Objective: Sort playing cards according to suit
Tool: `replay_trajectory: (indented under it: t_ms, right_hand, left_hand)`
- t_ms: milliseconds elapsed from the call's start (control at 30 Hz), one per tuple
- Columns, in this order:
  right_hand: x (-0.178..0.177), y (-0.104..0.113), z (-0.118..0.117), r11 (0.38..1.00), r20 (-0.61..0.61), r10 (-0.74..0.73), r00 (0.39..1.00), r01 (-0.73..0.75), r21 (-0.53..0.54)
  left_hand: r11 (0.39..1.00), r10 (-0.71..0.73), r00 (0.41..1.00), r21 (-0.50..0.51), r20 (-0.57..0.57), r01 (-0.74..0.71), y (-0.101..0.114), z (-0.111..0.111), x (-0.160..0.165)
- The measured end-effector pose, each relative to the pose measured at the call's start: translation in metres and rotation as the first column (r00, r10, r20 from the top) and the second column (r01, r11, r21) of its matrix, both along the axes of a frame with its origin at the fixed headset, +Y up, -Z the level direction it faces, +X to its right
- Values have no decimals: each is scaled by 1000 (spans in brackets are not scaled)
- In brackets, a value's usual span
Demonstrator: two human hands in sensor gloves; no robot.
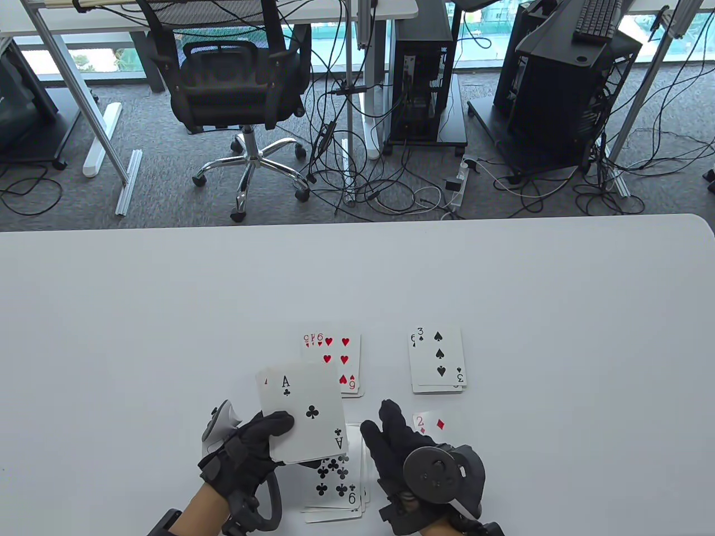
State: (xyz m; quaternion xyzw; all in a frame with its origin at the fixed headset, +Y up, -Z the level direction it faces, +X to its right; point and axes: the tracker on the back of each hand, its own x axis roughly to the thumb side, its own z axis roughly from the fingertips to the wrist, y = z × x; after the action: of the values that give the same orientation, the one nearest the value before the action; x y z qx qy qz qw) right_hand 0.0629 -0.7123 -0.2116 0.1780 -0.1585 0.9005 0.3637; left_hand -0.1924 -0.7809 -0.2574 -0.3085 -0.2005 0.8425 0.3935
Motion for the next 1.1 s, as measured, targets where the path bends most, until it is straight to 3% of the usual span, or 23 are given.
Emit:
replay_trajectory:
  t_ms: [400,633,933,1100]
  right_hand:
    - [-19,-8,4,999,-109,-11,994,5,-47]
    - [-15,-10,2,979,-79,-175,981,165,-119]
    - [-4,-16,-5,970,-11,-203,979,200,-140]
    - [12,-21,-13,932,56,-315,948,319,-174]
  left_hand:
    - [999,-46,996,29,79,44,0,8,16]
    - [998,-44,994,50,99,39,2,8,18]
    - [998,-44,997,48,57,41,1,5,13]
    - [999,-8,1000,35,27,7,1,1,7]
